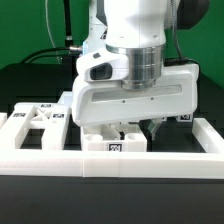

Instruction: Assemble chair

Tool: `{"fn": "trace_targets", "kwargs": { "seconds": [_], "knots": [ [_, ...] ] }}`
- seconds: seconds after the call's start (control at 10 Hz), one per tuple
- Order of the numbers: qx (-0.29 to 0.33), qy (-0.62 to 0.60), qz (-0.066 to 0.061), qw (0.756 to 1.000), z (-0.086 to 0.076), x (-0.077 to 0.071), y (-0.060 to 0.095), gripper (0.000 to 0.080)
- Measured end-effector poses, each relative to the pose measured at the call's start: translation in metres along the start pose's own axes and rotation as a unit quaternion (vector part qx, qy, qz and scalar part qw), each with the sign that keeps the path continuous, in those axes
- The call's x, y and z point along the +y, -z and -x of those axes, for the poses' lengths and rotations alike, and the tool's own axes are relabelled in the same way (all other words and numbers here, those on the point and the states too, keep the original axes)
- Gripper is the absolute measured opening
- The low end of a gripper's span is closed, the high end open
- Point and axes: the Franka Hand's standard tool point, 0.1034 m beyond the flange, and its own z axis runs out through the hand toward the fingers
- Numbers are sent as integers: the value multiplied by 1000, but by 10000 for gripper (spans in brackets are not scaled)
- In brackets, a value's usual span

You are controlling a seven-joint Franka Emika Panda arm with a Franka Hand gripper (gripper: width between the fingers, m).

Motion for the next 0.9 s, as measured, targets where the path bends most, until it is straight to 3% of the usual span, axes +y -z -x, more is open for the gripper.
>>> {"fn": "trace_targets", "kwargs": {
  "seconds": [0.1,0.2,0.4,0.7,0.9],
  "knots": [
    [0,0,0,1000,0,0,0,206],
    [0,0,0,1000,0,0,0,78],
    [1,1,0,1000,-1,0,1,31],
    [1,1,0,1000,-1,0,1,31],
    [2,-9,-2,1000,-6,-13,2,31]
  ]
}}
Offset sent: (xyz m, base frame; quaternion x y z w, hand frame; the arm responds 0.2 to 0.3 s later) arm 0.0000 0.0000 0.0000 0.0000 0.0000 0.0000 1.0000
